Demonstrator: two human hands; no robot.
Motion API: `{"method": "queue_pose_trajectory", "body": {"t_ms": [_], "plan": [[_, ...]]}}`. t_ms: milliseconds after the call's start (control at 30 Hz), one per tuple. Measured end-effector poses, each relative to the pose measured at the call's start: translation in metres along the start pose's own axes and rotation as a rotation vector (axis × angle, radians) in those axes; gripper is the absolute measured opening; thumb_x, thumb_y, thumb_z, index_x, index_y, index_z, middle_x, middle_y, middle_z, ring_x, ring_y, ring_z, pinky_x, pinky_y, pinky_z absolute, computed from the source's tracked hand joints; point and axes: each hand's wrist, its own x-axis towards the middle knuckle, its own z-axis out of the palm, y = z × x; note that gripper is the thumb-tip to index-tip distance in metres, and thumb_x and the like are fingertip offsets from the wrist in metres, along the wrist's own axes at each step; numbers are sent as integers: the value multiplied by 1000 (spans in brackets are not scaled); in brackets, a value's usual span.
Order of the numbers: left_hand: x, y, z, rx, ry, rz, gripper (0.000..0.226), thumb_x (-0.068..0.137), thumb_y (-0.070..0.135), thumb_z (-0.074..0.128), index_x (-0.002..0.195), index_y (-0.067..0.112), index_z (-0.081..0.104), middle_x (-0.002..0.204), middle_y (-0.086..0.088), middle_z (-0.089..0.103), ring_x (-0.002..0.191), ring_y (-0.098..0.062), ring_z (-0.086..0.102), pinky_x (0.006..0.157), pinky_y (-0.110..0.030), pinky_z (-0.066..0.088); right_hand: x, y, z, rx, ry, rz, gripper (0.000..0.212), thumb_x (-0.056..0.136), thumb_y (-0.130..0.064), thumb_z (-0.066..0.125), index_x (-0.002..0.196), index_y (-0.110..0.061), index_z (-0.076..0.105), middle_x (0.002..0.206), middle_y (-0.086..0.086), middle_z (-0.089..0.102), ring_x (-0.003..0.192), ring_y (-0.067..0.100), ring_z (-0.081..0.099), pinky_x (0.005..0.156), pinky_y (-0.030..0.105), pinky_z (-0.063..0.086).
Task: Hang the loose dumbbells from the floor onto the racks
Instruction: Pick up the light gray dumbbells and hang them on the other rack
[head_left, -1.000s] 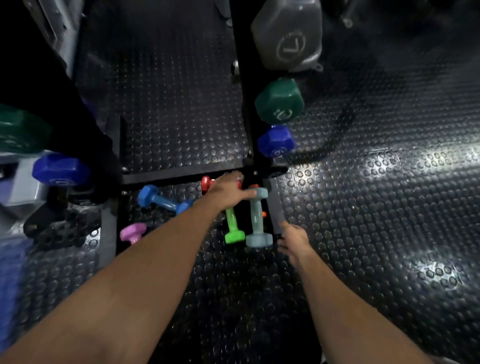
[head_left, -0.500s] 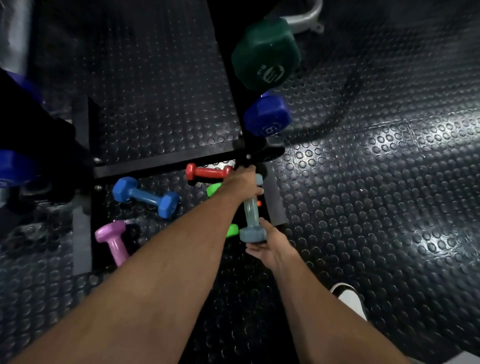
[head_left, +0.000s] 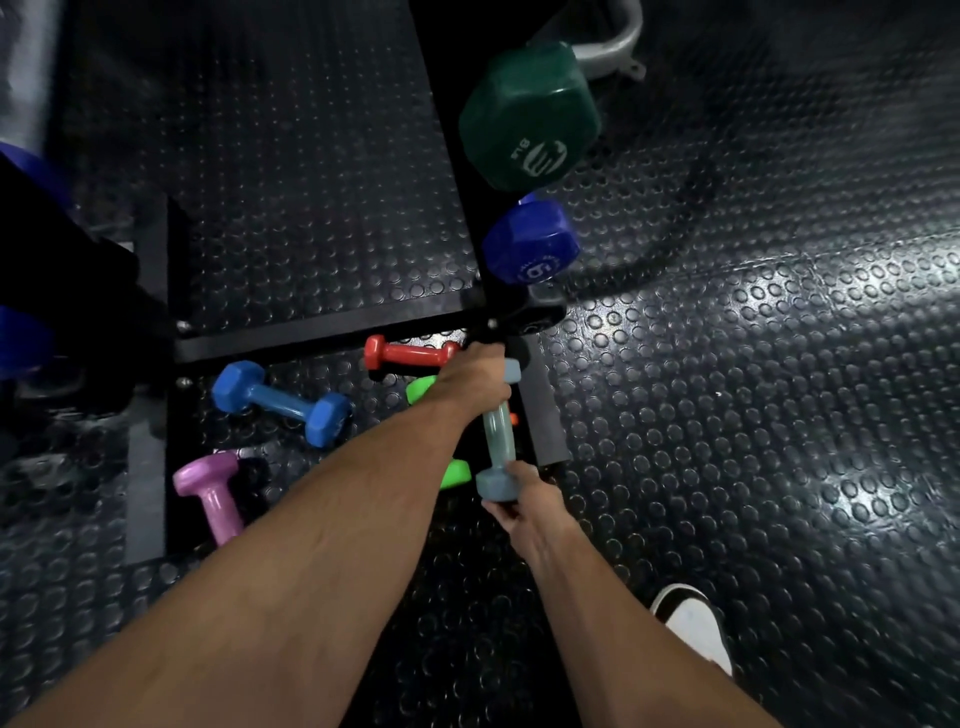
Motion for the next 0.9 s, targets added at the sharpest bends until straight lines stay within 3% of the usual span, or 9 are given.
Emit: {"method": "queue_pose_trajectory", "body": {"t_ms": [67,233,333,467,533,633,700,800,900], "plan": [[-4,-3,-3,-56,10,-2,35,79,25,77,108,15,59,114,-11,63,102,-31,62,72,-30,41,-4,4,-3,-53,28,-40,41,95,-23,71,124,2,59,123,21,62,97,27,65,86,43,62],[-25,-4,-25,-221,25,-27,46,74,24,83,113,15,62,108,-7,67,97,-27,66,82,-36,57,-31,2,-8,-111,147,-165,38,87,-30,74,110,0,64,93,18,71,80,29,72,76,43,65],[-43,-3,-42,-299,58,-17,47,76,26,85,115,14,61,105,-4,68,90,-20,67,72,-32,56,-53,-11,-10,-11,141,-268,41,86,-22,77,112,3,58,100,20,67,84,28,70,71,41,63],[-70,4,-72,-436,129,0,51,82,35,81,121,16,54,103,6,62,88,-12,59,62,-22,43,-89,-46,-10,-19,184,-419,40,83,-25,79,106,-9,51,102,15,64,83,24,64,72,41,57],[-84,11,-90,-496,126,8,56,85,41,79,128,20,50,108,6,58,93,-13,59,66,-24,45,-108,-65,-10,-50,196,-521,43,76,-33,80,102,-14,51,101,17,69,79,23,61,67,41,50],[-111,26,-118,-521,86,70,83,78,45,83,145,22,40,131,-1,57,110,-20,61,86,-34,54,-141,-93,-12,-81,156,-668,38,82,-39,77,99,-21,50,99,16,67,77,23,58,61,38,43],[-131,35,-137,-553,64,84,95,67,48,86,146,26,38,132,-1,58,112,-22,63,91,-41,58,-164,-113,-12,-92,152,-751,37,86,-50,74,98,-23,51,103,13,65,82,24,58,66,39,44],[-157,45,-161,-531,73,122,80,68,37,86,136,28,44,119,3,61,104,-16,63,77,-32,54,-194,-137,-9,-76,123,-818,48,79,-67,71,98,-27,54,109,10,66,96,30,65,79,51,58],[-187,52,-186,-608,108,143,76,69,21,85,133,31,47,117,3,63,100,-14,65,75,-33,57,-233,-161,-7,-79,54,-876,42,77,-68,72,92,-32,57,108,10,67,101,32,68,92,61,57]]}}
